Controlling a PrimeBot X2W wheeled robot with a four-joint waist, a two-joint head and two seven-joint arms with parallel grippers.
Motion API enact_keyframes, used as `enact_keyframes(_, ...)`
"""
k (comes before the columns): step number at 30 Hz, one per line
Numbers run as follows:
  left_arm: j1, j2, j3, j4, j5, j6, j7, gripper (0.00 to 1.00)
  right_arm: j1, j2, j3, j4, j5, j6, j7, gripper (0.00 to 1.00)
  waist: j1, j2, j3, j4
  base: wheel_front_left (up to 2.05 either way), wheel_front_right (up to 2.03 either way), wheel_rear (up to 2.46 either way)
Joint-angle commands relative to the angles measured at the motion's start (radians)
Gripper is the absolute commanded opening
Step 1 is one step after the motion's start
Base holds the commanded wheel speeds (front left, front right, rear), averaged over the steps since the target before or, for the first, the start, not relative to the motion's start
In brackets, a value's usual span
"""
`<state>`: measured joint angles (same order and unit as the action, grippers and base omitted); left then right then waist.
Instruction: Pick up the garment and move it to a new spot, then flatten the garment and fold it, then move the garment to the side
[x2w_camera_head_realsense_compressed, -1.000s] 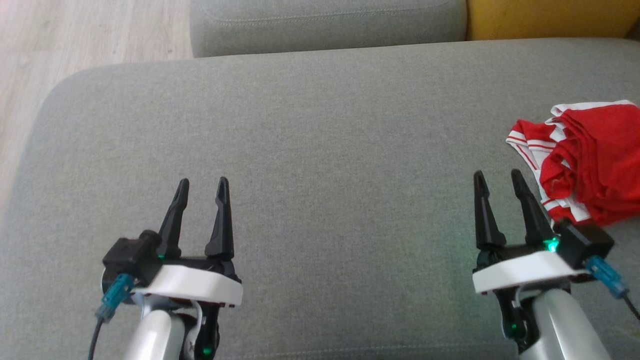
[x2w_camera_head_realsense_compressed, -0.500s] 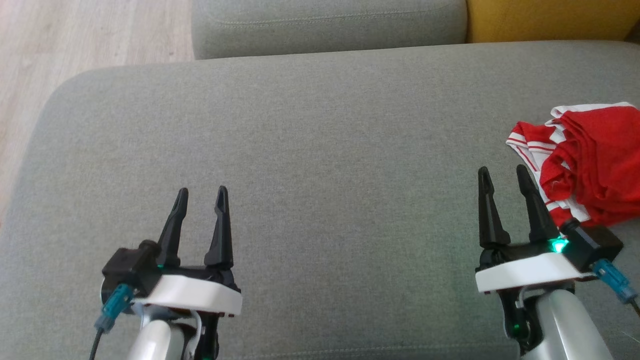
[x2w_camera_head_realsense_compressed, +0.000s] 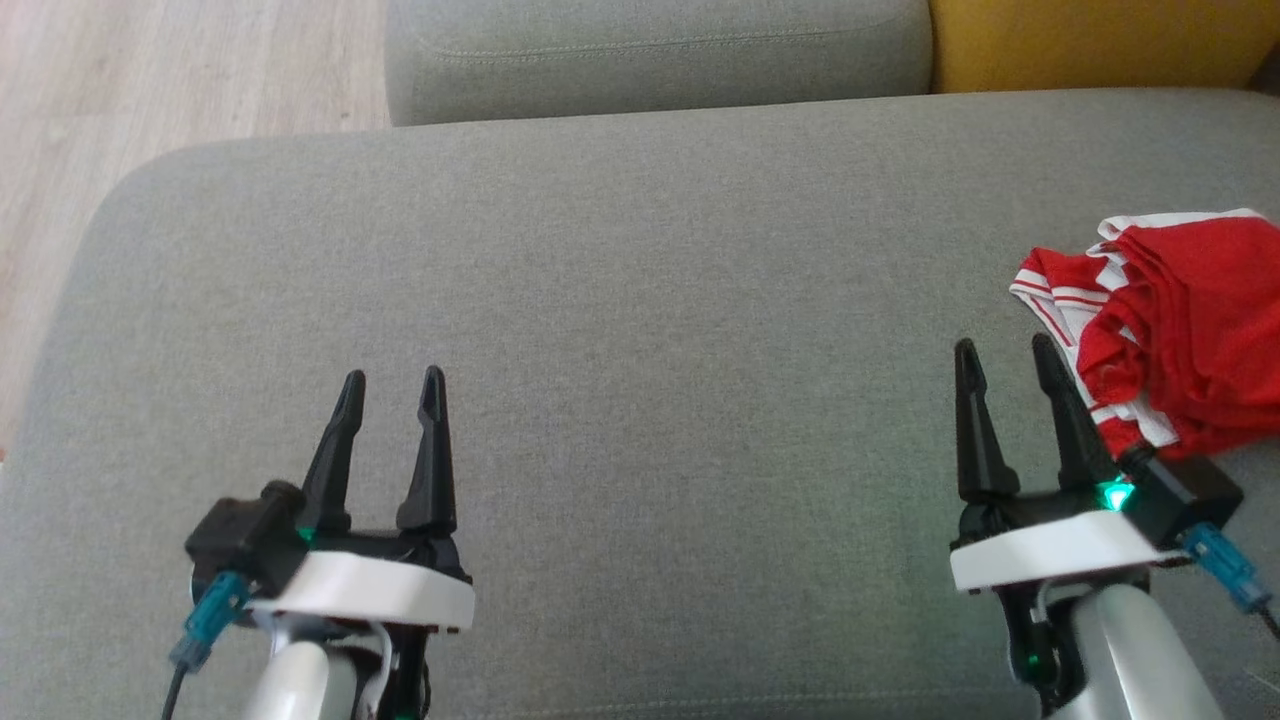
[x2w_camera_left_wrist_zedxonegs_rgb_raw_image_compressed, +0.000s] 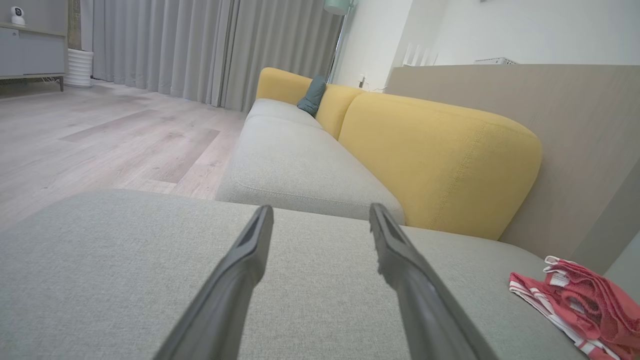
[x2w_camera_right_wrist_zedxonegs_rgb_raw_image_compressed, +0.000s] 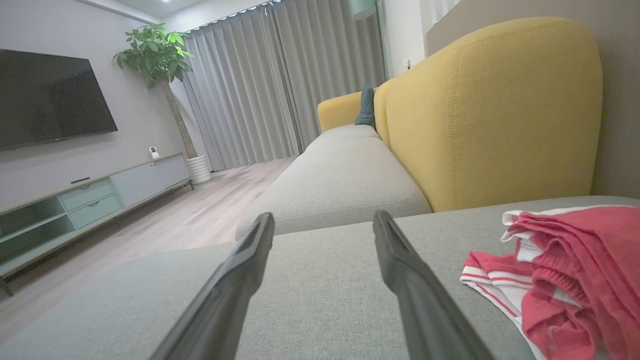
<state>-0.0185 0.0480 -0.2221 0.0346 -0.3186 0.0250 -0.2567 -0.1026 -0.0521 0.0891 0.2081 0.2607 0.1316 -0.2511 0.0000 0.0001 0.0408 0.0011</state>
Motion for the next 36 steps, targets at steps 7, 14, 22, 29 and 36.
enact_keyframes(7, -0.008, 0.002, 0.035, -0.04, -0.024, -0.007, -0.005, 1.0, -0.006, 0.002, 0.023, -0.017, -0.01, -0.001, -0.011, 1.0, 0.0, -0.0001, 0.0, -0.002, 0.0, 0.0, 0.0)
enact_keyframes(14, 0.046, 0.0, 0.002, 0.049, -0.051, -0.009, 0.002, 0.0, 0.033, 0.001, 0.002, 0.063, 0.01, 0.0, 0.004, 0.0, 0.0, -0.0001, 0.0, -0.003, 0.0, 0.0, 0.0)
enact_keyframes(22, 0.04, 0.006, 0.014, 0.056, -0.128, -0.016, 0.018, 0.0, 0.031, -0.004, -0.005, 0.062, 0.092, 0.0, 0.02, 0.0, 0.0, -0.0001, -0.002, -0.003, 0.0, 0.0, 0.0)
enact_keyframes(29, 0.03, 0.011, 0.028, 0.07, -0.214, -0.026, 0.036, 0.0, 0.028, -0.008, -0.012, 0.06, 0.184, 0.0, 0.039, 0.0, 0.0, -0.0001, -0.004, -0.003, 0.0, 0.0, 0.0)
enact_keyframes(36, 0.021, 0.015, 0.042, 0.081, -0.289, -0.035, 0.053, 0.0, 0.026, -0.011, -0.019, 0.059, 0.263, 0.0, 0.056, 0.0, 0.0, -0.0001, -0.007, -0.002, 0.0, 0.0, 0.0)
